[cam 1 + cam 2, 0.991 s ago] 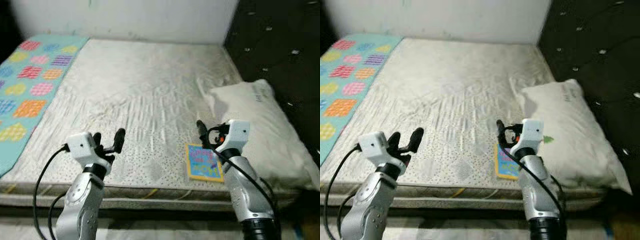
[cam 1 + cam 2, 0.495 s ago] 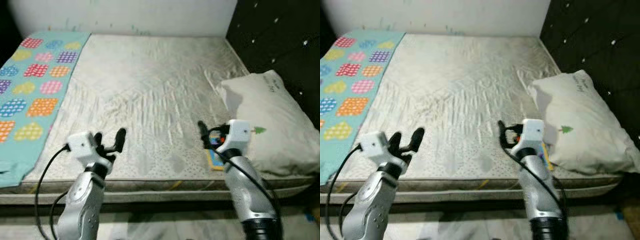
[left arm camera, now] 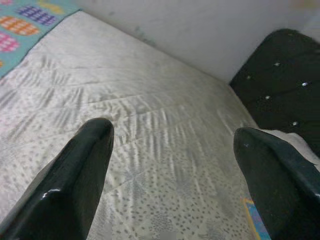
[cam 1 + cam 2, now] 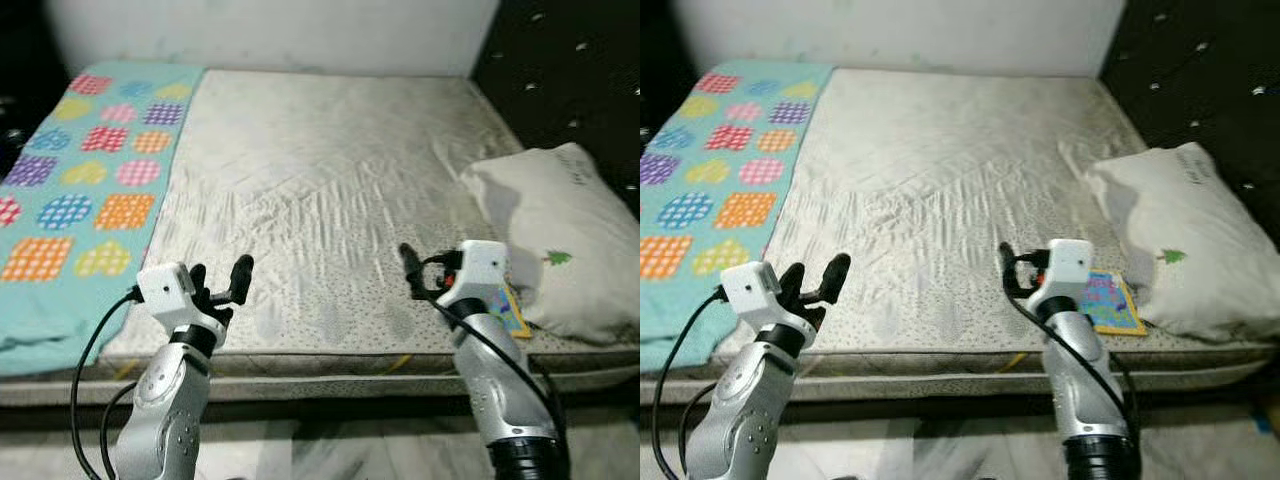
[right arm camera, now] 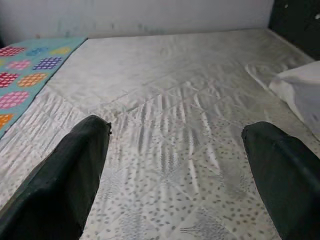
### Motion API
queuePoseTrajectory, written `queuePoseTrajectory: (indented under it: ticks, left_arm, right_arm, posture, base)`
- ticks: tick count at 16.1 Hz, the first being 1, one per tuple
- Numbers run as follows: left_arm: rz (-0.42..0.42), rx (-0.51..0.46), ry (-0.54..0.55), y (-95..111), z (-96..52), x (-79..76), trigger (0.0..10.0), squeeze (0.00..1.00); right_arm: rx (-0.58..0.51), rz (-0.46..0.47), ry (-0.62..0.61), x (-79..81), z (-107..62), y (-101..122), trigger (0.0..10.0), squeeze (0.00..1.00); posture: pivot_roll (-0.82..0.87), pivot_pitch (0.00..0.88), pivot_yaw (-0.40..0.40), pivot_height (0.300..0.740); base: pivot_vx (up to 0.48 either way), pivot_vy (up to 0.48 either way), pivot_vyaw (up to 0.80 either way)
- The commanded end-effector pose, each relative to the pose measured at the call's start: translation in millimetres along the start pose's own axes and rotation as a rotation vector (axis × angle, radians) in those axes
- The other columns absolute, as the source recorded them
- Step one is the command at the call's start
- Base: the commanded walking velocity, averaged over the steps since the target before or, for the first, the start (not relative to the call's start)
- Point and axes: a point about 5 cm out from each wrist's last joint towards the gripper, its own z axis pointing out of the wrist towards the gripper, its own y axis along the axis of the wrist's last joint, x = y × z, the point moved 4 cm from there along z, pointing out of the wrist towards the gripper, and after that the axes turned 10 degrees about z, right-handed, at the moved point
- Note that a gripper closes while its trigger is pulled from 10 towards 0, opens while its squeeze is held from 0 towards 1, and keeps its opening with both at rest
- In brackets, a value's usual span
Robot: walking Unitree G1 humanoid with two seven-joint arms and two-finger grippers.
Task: Clean up the room
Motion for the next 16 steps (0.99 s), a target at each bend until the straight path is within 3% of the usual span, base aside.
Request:
queuePoseTrajectory:
  ticks: [1,8,16]
  left_arm:
    - [0.005,0.006,0.007,-0.8,-1.2,4.1,10.0,0.0]
    - [0.005,0.003,0.001,-0.3,-0.6,2.6,10.0,0.0]
    - [-0.002,-0.016,-0.044,1.3,-1.4,-5.3,10.0,0.0]
  right_arm:
    - [-0.007,0.003,0.029,9.4,2.5,1.6,10.0,0.0]
    - [-0.01,-0.001,0.035,10.8,3.7,2.2,10.0,0.0]
    - [-0.014,-0.012,0.041,10.9,4.4,3.4,10.0,0.0]
  posture:
    - [-0.02,0.1,-0.047,0.74]
    - [-0.02,0.094,-0.047,0.74]
    - [-0.02,0.089,-0.051,0.74]
  base:
    - [0.0,0.454,0.0]
    - [0.0,0.46,0.0]
    - [0.033,0.0,0.0]
